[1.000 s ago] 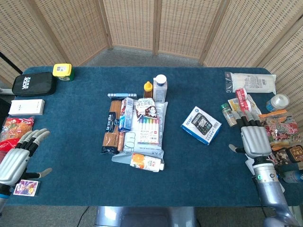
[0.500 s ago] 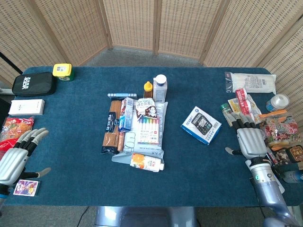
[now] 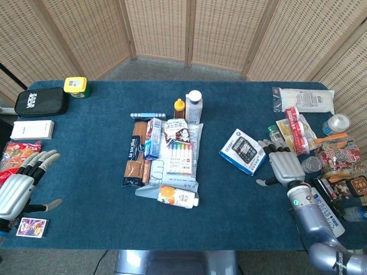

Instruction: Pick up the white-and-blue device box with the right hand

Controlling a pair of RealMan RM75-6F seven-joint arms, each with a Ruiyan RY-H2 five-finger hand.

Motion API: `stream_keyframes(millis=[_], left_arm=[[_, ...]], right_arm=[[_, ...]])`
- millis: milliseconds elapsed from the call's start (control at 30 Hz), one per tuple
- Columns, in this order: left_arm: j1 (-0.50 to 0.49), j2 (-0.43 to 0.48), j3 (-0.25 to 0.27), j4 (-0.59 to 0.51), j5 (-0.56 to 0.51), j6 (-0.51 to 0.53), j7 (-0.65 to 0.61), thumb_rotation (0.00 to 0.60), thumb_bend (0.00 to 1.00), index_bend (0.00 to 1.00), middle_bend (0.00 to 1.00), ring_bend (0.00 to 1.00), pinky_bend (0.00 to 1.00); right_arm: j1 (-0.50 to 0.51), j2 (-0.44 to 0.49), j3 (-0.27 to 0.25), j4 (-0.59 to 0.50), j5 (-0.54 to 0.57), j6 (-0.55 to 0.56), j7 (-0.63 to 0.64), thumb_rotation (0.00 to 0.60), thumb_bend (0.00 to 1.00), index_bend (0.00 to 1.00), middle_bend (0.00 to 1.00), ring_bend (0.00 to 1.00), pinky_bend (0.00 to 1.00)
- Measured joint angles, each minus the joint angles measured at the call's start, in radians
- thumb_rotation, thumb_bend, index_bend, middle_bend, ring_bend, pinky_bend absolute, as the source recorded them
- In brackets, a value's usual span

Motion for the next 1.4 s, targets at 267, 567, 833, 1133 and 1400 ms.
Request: stream_keyframes(millis=[267, 567, 833, 1133, 1400], left_arm=[[0.015, 0.003, 0.009, 0.021, 0.004, 0.023, -0.024, 0.600, 0.18, 0.00, 0.00, 0.00, 0.00], [0.017, 0.003, 0.011, 0.023, 0.010, 0.030, -0.024, 0.600, 0.18, 0.00, 0.00, 0.00, 0.00], [0.015, 0.004, 0.010, 0.019, 0.013, 0.032, -0.020, 0.600, 0.18, 0.00, 0.00, 0.00, 0.00], [0.014, 0.005, 0.010, 0.018, 0.012, 0.031, -0.019, 0.600, 0.18, 0.00, 0.00, 0.00, 0.00], [0.011, 0.004, 0.009, 0.021, 0.007, 0.026, -0.021, 0.600, 0.18, 0.00, 0.00, 0.00, 0.00]], right_arm=[[0.157, -0.081, 0.013, 0.056, 0.233, -0.052, -0.080, 0.515, 0.00, 0.00, 0.00, 0.00, 0.00], [0.243, -0.152, 0.008, 0.156, 0.362, -0.088, -0.077, 0.516, 0.00, 0.00, 0.00, 0.00, 0.00], [0.289, -0.190, -0.006, 0.202, 0.445, -0.084, -0.082, 0.519, 0.00, 0.00, 0.00, 0.00, 0.00], [0.323, -0.247, -0.014, 0.284, 0.488, -0.087, -0.072, 0.517, 0.00, 0.00, 0.00, 0.00, 0.00], [0.353, -0.321, -0.021, 0.379, 0.532, -0.074, -0.087, 0.514, 0.00, 0.00, 0.00, 0.00, 0.00]])
